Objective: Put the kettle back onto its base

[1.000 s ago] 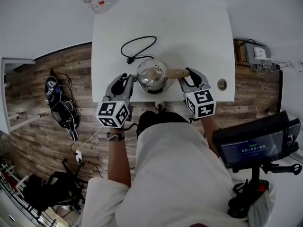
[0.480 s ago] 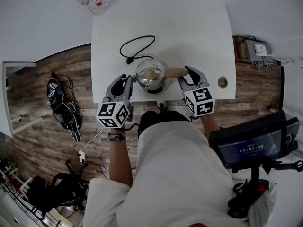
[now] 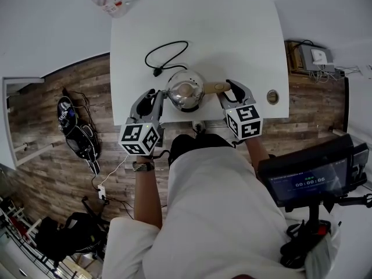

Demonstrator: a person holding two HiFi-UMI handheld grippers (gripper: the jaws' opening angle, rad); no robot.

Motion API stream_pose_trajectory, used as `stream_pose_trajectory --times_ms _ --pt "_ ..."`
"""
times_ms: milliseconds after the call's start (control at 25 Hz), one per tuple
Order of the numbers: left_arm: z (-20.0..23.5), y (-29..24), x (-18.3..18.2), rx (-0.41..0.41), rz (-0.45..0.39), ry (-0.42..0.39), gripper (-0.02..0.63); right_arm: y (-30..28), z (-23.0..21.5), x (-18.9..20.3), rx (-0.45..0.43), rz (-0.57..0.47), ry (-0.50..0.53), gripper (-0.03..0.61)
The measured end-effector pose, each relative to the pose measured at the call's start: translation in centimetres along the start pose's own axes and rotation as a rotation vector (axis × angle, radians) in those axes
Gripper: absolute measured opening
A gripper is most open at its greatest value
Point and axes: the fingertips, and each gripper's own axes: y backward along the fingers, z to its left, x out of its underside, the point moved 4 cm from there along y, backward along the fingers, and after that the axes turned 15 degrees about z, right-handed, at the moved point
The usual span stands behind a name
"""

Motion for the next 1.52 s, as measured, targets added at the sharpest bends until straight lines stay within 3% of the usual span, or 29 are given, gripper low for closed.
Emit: stream_pose_trajectory --times_ms 200,480,760,920,1240,1520 --pt "0.3 -0.3 0.5 -0.034 -0.017 0.015 0.094 -0.7 -0.3 0.5 -0.006 0.033 -0.035 0.171" --pt "1.0 -0.8 0.9 -0.033 -0.001 -0.038 0.109 -0.8 -1.4 1.6 0.0 0.063 -0.058 0.195" --pt "0.2 2.5 2.1 -0.099 0.095 -0.108 0.109 3.9 0.3 1.0 0.041 -0.011 -0.075 0.195" --pt "0.2 2.4 1.8 -0.116 0.096 -0.113 0.107 4.5 -0.4 0.3 0.062 -0.059 -0.093 0.192" --pt "-3.2 9.2 2.6 -0.08 0.001 -0.163 0.104 11.7 3.9 1.9 0.117 -0.17 -0.113 0.151" --pt "-6.3 11.9 1.8 -0.017 -0.084 -0.244 0.058 16.1 6.2 1.2 0.167 -0.286 -0.101 0.052"
